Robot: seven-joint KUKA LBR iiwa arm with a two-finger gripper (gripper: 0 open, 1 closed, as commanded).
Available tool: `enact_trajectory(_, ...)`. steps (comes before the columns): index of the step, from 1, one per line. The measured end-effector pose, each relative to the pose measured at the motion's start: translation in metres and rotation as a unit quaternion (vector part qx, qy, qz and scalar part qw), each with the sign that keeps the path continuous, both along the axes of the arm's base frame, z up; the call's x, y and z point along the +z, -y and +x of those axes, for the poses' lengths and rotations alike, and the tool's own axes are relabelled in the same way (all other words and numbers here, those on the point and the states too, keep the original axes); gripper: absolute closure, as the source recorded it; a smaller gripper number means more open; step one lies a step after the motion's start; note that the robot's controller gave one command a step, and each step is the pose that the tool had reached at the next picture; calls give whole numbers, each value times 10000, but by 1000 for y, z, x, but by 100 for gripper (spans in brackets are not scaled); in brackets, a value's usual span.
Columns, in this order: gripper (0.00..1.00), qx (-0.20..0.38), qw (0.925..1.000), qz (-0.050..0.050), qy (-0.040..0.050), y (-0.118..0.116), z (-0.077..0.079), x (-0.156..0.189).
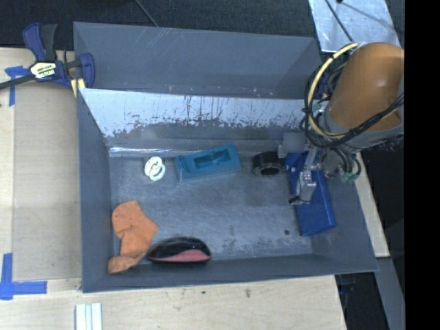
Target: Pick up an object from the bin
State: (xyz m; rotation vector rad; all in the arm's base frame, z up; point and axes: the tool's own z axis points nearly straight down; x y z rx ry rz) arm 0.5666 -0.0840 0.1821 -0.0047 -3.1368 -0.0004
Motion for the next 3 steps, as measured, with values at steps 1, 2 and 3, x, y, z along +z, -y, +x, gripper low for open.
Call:
enact_trajectory(1,0,9,10000,-5,42,0,2,5)
enact_trajectory(2,0,20,10000,-8,59,-2,22,-24)
enact_trajectory(3,0,197,9998,-4,53,13,36,-43)
